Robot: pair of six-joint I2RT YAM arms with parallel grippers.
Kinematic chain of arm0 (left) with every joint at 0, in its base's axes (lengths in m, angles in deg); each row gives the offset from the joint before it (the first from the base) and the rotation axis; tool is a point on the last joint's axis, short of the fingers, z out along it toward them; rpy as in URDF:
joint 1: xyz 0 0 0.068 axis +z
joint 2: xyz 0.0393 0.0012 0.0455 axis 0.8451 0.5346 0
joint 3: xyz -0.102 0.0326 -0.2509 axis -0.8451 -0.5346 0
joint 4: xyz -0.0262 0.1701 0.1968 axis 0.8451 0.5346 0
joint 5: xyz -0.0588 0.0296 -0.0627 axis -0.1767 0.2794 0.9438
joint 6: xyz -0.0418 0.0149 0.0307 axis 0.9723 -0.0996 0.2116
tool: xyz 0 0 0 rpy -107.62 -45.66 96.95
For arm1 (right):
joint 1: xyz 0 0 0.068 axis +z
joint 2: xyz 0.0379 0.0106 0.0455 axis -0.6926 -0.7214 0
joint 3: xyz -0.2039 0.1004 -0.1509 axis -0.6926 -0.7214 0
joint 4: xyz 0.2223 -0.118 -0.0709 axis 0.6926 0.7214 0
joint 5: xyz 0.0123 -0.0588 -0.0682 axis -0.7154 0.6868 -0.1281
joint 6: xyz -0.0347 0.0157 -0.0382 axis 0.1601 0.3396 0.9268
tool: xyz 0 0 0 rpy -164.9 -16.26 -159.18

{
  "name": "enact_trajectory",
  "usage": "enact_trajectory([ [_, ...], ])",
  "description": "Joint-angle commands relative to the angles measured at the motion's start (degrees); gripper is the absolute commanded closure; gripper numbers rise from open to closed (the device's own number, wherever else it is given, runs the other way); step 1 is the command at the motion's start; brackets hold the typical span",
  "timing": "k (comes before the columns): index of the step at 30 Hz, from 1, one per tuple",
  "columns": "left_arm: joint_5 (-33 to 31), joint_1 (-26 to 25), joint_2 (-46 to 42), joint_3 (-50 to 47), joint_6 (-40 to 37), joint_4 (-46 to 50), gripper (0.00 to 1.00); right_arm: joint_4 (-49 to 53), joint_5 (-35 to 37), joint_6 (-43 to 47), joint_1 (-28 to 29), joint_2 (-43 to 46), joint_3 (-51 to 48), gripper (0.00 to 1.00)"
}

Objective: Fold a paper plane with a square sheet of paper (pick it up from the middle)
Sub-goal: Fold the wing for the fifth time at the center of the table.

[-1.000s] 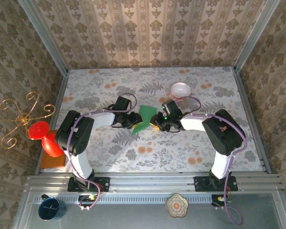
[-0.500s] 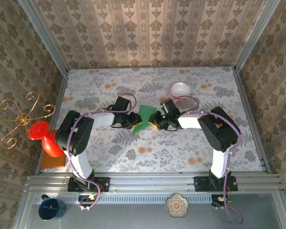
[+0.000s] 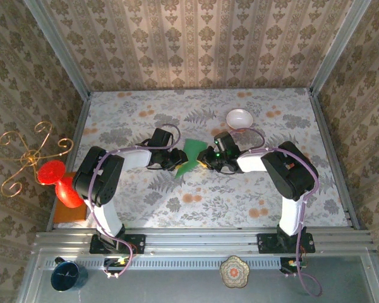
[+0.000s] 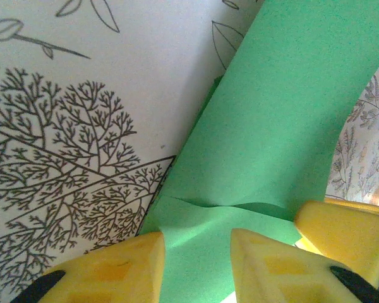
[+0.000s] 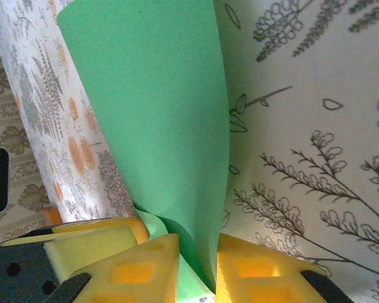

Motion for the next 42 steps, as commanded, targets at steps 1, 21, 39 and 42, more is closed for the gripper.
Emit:
enact_trajectory([
  [1, -0.8, 0.4, -0.3, -1.6, 0.8, 3.3, 0.64, -3.1, -1.0, -0.9, -0.2, -0.9, -0.6, 0.78],
  [21, -11.6, -7.5, -11.8, 1.6, -16.0, 6.7, 0.51, 0.6, 5.2, 0.7, -1.7, 9.6, -5.4, 0.94],
  [39, -28.1, -22.8, -4.7, 3.4, -47.9, -6.2, 0.4, 4.6, 1.9, -8.6, -8.6, 18.2, -11.4, 0.94],
  [42, -28.6, -23.9, -3.3, 1.4, -51.9, -12.1, 0.39, 4.4, 1.7, -11.0, -9.1, 18.5, -12.2, 0.94],
])
